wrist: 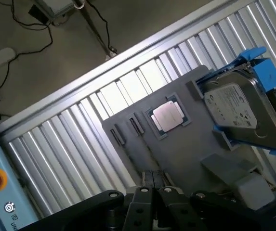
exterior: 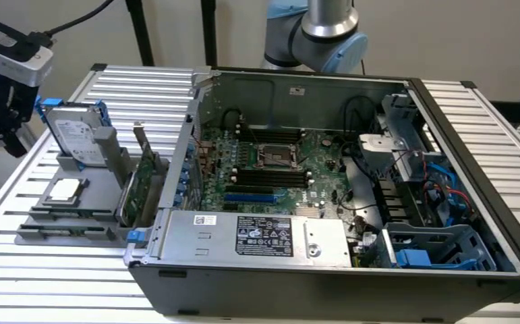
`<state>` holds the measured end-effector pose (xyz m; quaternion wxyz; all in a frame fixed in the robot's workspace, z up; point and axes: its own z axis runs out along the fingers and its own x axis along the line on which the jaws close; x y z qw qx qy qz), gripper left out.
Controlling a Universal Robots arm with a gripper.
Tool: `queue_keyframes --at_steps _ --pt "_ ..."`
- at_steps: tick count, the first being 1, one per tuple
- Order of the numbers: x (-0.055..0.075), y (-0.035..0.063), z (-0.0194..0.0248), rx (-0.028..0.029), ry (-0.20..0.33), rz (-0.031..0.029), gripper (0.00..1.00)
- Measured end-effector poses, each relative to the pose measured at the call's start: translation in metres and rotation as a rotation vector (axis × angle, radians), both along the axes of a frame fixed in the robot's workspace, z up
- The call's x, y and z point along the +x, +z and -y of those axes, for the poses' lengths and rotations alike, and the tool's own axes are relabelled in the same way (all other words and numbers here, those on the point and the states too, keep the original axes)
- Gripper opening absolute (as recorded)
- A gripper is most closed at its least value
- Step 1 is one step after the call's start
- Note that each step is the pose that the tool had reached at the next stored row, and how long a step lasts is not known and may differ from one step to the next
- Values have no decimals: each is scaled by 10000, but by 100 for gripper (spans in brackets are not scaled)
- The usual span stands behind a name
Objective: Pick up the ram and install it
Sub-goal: 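Pick up the ram and move it above insertion slot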
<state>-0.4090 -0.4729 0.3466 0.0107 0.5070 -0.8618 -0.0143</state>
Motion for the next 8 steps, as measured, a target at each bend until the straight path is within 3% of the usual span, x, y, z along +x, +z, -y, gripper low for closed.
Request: queue_keyframes --at_steps 8 --pt "0 -45 0 -18 1462 0 0"
